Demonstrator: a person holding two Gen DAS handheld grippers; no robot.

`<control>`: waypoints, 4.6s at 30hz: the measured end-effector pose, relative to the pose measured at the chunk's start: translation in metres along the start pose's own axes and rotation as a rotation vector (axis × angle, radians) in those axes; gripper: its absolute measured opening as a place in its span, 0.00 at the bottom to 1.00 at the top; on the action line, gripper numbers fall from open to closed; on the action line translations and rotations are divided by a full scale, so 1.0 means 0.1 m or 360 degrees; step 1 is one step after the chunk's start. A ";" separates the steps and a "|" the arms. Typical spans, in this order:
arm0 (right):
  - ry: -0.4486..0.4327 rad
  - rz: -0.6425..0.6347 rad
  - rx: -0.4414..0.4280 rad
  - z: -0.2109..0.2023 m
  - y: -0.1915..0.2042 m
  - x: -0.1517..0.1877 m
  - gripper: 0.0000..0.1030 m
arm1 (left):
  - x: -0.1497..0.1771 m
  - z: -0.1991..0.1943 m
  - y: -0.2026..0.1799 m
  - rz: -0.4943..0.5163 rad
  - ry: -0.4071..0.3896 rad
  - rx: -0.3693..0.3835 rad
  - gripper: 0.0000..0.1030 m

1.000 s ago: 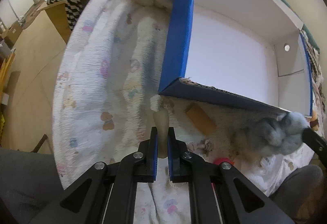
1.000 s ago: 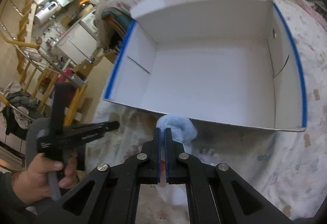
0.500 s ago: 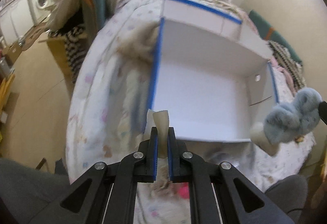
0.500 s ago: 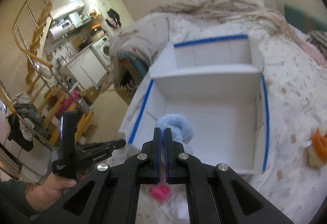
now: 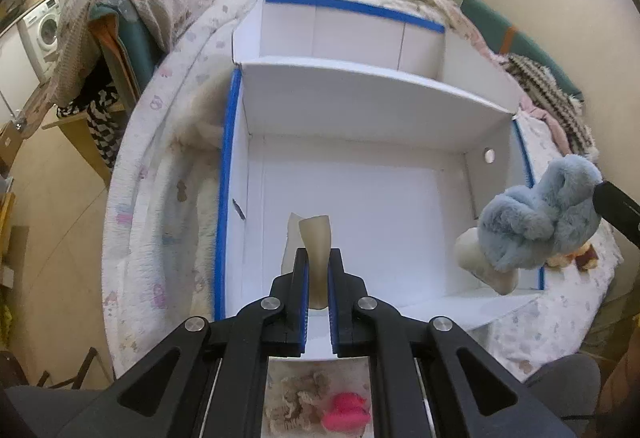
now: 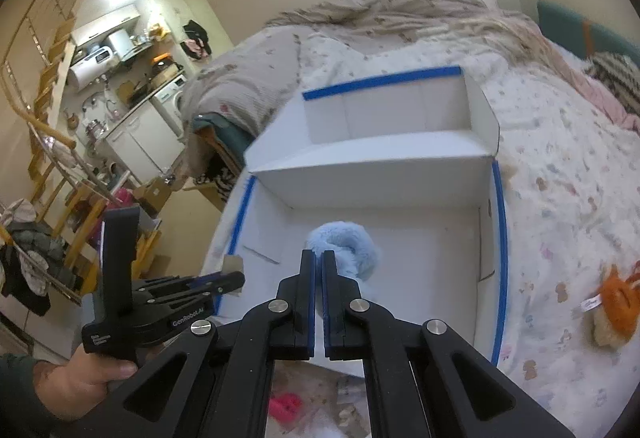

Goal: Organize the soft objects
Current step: 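Carry the blue plush into the box and open the right gripper, then withdraw the right gripper from the box toward the remaining items, then grasp the white tissue with the right gripper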

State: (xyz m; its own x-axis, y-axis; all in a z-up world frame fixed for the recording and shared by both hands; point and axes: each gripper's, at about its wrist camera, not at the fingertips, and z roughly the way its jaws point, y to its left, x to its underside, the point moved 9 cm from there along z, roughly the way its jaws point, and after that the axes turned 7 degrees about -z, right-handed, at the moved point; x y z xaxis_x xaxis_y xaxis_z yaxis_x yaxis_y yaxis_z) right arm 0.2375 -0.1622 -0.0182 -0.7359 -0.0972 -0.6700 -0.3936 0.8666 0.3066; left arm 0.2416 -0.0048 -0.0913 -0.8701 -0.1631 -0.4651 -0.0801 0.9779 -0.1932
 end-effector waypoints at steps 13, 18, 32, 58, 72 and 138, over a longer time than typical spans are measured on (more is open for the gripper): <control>0.0233 0.0030 0.0056 0.78 -0.36 0.33 0.04 | -0.12 0.58 0.01 0.0089 0.0067 -0.0173 0.07; 0.0312 0.0039 0.0115 1.04 -0.50 0.44 0.04 | -0.17 0.76 -0.06 0.0166 0.0086 -0.0232 0.07; 0.0336 0.0086 0.0232 1.26 -0.71 0.43 0.04 | -0.28 1.05 -0.08 0.0186 0.0102 -0.0311 0.09; 0.0095 0.0147 0.0186 0.80 -0.60 0.25 0.99 | -0.36 0.65 -0.18 0.0129 -0.0017 -0.0279 0.71; 0.0029 0.0186 0.0175 0.44 -0.47 0.33 0.99 | -0.45 0.17 -0.02 0.0070 -0.0158 -0.0308 0.71; 0.0734 0.0059 0.0153 0.39 0.19 2.09 0.07 | 1.02 0.20 1.06 -0.0240 0.0151 -0.0287 0.71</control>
State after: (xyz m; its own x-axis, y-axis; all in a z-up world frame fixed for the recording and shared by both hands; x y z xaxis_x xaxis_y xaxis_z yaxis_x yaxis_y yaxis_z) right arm 0.0978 -0.1468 -0.1785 -0.9249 -0.2540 -0.2828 -0.3260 0.9128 0.2462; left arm 0.1542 0.0791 -0.1769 -0.8827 -0.3045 -0.3581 -0.2907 0.9523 -0.0931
